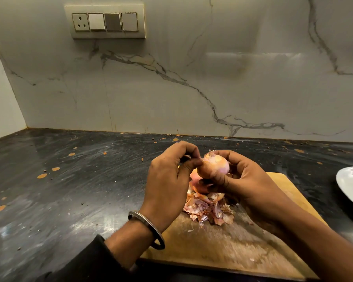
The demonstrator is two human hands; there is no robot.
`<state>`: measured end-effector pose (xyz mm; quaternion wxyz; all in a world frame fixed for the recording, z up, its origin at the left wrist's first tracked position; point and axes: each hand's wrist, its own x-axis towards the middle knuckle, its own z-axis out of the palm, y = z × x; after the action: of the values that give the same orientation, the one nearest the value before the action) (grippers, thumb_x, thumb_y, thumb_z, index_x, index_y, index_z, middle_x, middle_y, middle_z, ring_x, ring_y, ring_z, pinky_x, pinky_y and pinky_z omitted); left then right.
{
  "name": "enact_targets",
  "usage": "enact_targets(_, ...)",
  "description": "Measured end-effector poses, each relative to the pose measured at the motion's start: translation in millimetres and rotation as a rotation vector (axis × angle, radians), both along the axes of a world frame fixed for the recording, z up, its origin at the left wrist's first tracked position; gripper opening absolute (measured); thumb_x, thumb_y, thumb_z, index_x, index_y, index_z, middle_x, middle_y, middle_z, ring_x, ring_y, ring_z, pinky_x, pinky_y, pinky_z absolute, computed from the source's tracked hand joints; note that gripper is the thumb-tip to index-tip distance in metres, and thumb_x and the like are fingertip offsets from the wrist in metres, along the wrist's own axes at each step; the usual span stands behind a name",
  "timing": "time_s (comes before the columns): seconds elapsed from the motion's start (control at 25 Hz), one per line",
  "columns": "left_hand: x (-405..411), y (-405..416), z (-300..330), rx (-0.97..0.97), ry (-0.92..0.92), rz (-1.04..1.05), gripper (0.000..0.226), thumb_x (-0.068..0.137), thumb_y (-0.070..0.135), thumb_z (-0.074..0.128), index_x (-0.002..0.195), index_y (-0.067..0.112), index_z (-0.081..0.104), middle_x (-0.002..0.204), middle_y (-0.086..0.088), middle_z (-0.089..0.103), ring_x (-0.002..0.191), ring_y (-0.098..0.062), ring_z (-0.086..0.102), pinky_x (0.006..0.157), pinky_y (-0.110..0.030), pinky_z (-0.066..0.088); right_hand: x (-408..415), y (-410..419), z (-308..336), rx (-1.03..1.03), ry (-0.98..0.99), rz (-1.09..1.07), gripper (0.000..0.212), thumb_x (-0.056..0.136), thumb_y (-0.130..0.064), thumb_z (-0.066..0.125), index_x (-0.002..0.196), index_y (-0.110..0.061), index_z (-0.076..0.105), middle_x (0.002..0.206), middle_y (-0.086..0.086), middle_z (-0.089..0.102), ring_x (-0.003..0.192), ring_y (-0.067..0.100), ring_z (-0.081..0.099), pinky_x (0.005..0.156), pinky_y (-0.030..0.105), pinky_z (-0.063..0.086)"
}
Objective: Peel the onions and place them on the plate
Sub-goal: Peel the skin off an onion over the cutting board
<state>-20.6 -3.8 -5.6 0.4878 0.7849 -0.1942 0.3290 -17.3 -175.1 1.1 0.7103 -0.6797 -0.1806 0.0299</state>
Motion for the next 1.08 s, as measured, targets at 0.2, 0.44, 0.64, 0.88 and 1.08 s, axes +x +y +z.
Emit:
enact_targets(0.2, 0, -1, 0, 0.044, -0.049, 0.002, 0.017, 0.092, 0.001, 0.06, 0.091, 0.018, 0.061, 0.089, 0.01, 0.06, 0.088, -0.011, 0.06, 0.066, -0.033, 0.055, -4, 4, -5, -0.028, -0.111, -0.106, 0.055, 0.062, -0.019, 0.08, 0.114, -0.022, 0.063, 0.106, 0.006, 0.073, 0.088, 0.017, 0.075, 0.066, 0.022, 0.059)
enact_targets(0.44, -2, -4, -1, 0.059, -0.08, 0.032, 0.013, 0.092, 0.007, 0.062, 0.091, 0.019, 0.061, 0.088, 0.012, 0.061, 0.088, -0.008, 0.06, 0.067, -0.033, 0.056, -5, 6, -4, -0.095, -0.241, -0.188, 0.057, 0.057, -0.025, 0.083, 0.11, -0.021, 0.062, 0.093, -0.006, 0.073, 0.079, 0.003, 0.072, 0.061, 0.015, 0.055)
enact_targets(0.64, -2, 1, 2, 0.003, 0.019, -0.072, 0.021, 0.084, 0.01, 0.071, 0.096, 0.027, 0.067, 0.093, 0.015, 0.067, 0.093, -0.001, 0.064, 0.076, -0.02, 0.056, -1, -2, 0, -0.07, -0.147, -0.133, 0.055, 0.058, -0.021, 0.085, 0.109, -0.017, 0.065, 0.093, 0.006, 0.071, 0.069, 0.013, 0.072, 0.051, 0.016, 0.051)
enact_targets(0.88, -2, 6, 4, -0.005, 0.114, -0.172, 0.02, 0.076, 0.011, 0.079, 0.091, 0.019, 0.068, 0.088, 0.009, 0.068, 0.088, -0.004, 0.065, 0.068, -0.016, 0.054, 1, -9, 4, -0.12, -0.129, -0.045, 0.061, 0.052, -0.033, 0.086, 0.109, -0.023, 0.067, 0.095, 0.003, 0.074, 0.077, 0.021, 0.073, 0.058, 0.025, 0.056)
enact_targets(1.08, -1, 8, 5, -0.017, 0.19, -0.211, 0.018, 0.075, 0.006, 0.079, 0.085, 0.017, 0.069, 0.077, 0.008, 0.068, 0.077, -0.005, 0.066, 0.07, -0.025, 0.057, 2, -11, 3, -0.092, -0.107, 0.043, 0.055, 0.061, -0.013, 0.082, 0.113, -0.021, 0.067, 0.096, 0.004, 0.076, 0.079, 0.021, 0.075, 0.061, 0.021, 0.057)
